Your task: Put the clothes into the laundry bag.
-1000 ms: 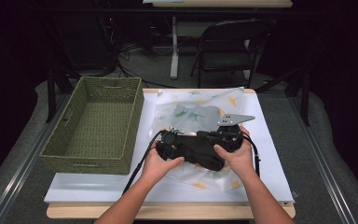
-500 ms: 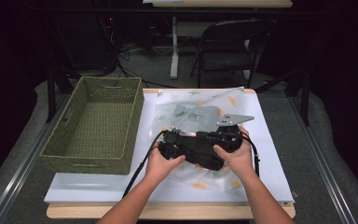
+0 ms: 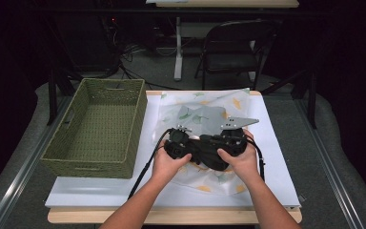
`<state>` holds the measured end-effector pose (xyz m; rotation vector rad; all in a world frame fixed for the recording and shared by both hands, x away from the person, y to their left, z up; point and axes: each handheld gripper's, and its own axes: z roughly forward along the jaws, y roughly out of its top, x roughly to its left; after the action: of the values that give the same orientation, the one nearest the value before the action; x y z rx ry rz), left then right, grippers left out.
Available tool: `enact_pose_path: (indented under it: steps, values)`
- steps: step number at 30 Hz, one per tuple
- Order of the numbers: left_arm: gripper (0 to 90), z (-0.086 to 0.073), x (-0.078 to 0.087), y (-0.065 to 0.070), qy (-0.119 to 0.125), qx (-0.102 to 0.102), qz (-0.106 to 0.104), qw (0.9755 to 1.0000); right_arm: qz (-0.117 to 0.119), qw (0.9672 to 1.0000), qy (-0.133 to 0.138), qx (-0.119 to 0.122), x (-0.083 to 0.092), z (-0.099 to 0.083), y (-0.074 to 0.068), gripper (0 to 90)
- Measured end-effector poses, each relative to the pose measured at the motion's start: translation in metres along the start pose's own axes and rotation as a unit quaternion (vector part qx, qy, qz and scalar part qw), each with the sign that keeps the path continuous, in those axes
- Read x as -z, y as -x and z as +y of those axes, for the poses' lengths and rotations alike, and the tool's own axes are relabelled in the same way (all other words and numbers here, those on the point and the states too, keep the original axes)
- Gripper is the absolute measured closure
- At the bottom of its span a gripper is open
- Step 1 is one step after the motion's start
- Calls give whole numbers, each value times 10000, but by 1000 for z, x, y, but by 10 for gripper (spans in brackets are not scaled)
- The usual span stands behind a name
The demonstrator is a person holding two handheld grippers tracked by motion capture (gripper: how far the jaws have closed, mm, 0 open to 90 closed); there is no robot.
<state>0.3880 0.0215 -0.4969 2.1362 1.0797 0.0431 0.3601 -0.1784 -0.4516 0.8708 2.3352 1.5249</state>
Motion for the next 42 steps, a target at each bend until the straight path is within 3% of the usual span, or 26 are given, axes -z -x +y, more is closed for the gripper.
enact_pose_path:
  steps: [16, 24, 33, 42]
  values:
    - [718, 14, -8, -10, 201, 295, 59, 9993, 4, 10000, 0, -3, 0, 0, 0, 884]
    - [657, 12, -8, -11, 131, 244, 70, 9996, 2, 10000, 7, -27, 0, -1, 2, 884]
    - [522, 8, 2, -10, 126, 238, 73, 9996, -34, 10000, 17, -26, 2, -1, 4, 884]
    - [468, -4, 8, -6, 82, 55, 20, 9999, -48, 10000, -3, -35, 1, -2, 5, 883]
